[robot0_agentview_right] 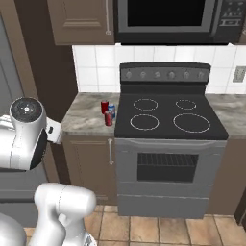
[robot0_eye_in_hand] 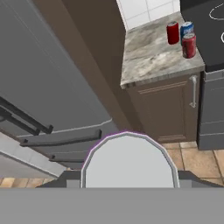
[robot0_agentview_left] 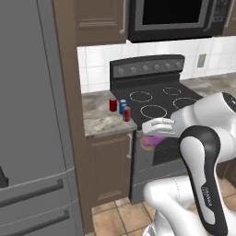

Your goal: Four empty soda cans are scattered around the kitchen. Gather all the cans and cluster them next to the stove for recycling.

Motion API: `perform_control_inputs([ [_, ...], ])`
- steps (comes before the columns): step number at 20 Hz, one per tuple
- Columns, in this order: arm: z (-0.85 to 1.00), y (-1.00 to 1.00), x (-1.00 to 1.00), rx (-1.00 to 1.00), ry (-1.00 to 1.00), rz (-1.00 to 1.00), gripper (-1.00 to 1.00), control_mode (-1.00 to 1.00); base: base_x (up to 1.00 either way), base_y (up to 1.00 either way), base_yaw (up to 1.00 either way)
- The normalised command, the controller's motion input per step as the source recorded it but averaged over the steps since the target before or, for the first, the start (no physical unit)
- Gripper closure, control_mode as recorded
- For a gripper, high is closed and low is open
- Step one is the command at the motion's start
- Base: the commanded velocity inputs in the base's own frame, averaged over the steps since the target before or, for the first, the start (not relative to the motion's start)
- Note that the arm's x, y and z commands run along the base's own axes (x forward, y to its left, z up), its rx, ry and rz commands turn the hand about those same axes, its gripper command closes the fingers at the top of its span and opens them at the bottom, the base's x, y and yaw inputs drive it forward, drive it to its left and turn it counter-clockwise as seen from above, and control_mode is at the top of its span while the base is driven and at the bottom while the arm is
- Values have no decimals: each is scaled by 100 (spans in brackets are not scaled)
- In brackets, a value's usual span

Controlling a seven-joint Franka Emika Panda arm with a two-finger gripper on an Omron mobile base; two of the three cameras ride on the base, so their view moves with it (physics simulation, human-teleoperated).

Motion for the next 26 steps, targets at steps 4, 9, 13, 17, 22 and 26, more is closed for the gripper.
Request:
perform_control_inputs([
  [4, 0, 0, 0, 0, 0, 0, 100, 100, 14, -36, 22],
  [9, 0, 0, 0, 0, 0, 0, 100, 100, 33, -27, 14],
  [13, 0, 0, 0, 0, 0, 0, 100, 100, 22, -46, 8],
  [17, 0, 0, 0, 0, 0, 0, 100, 100, 15, -51, 8],
  [22, 0, 0, 0, 0, 0, 0, 100, 100, 44, -14, 3],
  [26, 0, 0, 0, 0, 0, 0, 100, 100, 50, 0, 0],
])
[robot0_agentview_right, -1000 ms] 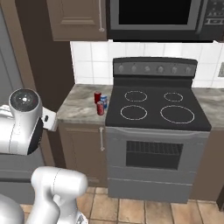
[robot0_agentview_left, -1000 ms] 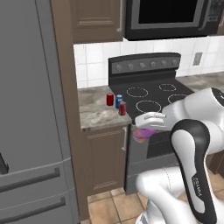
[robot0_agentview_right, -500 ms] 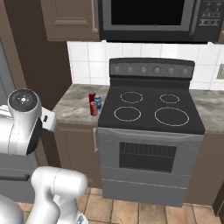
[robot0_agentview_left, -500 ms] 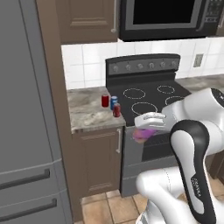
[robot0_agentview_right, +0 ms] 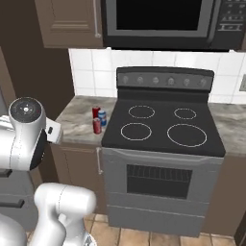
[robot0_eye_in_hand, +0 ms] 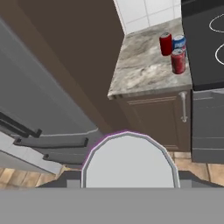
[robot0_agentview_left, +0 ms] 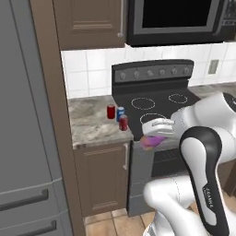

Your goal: Four empty soda cans are scattered around the kitchen. Gather all the cans and cluster them next to the stove for recycling.

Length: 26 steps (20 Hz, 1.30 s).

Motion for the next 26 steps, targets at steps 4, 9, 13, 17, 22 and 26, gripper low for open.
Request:
perform_control_inputs([
  [4, 0, 0, 0, 0, 0, 0, 100, 100, 41, 0, 0],
  [9, 0, 0, 0, 0, 0, 0, 100, 100, 33, 0, 0],
  [13, 0, 0, 0, 0, 0, 0, 100, 100, 25, 0, 0],
  [17, 0, 0, 0, 0, 0, 0, 100, 100, 33, 0, 0],
  [22, 0, 0, 0, 0, 0, 0, 100, 100, 53, 0, 0],
  [26, 0, 0, 0, 0, 0, 0, 100, 100, 50, 0, 0],
])
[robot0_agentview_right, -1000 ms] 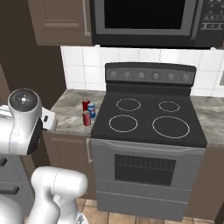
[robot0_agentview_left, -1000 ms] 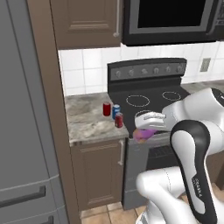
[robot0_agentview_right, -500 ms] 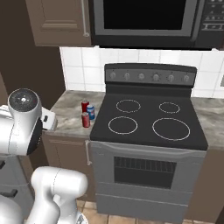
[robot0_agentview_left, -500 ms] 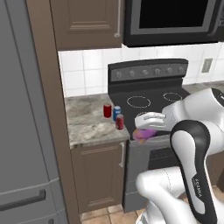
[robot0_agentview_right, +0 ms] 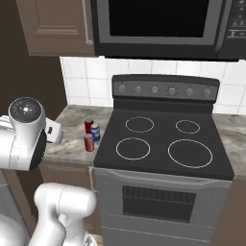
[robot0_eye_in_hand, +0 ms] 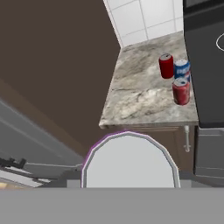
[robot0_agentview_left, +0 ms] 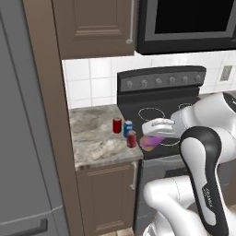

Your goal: Four empty soda cans are scattered around the kitchen. Gather all the cans and cluster them next to the stove for recycling.

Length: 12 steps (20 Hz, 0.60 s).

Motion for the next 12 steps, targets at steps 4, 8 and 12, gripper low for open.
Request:
perform_control_inputs([
  [4, 0, 0, 0, 0, 0, 0, 100, 100, 46, 0, 0],
  [8, 0, 0, 0, 0, 0, 0, 100, 100, 32, 0, 0],
  [12, -1, 0, 3, 0, 3, 0, 100, -100, 9, 0, 0],
])
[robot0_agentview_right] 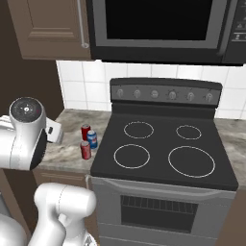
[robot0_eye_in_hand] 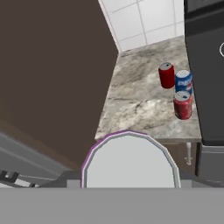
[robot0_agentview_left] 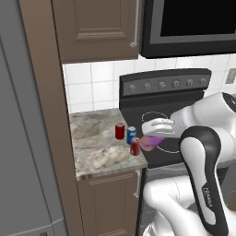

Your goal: Four empty soda cans are scattered around the kitchen. Gather all the cans and cluster them next to the stove for recycling.

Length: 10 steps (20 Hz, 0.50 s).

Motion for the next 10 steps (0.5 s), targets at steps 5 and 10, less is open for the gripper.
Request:
perform_control_inputs([
  [5, -1, -2, 8, 0, 8, 0, 100, -100, 0, 0, 0],
  [10, 0, 0, 3, 0, 4, 0, 100, -100, 0, 0, 0],
])
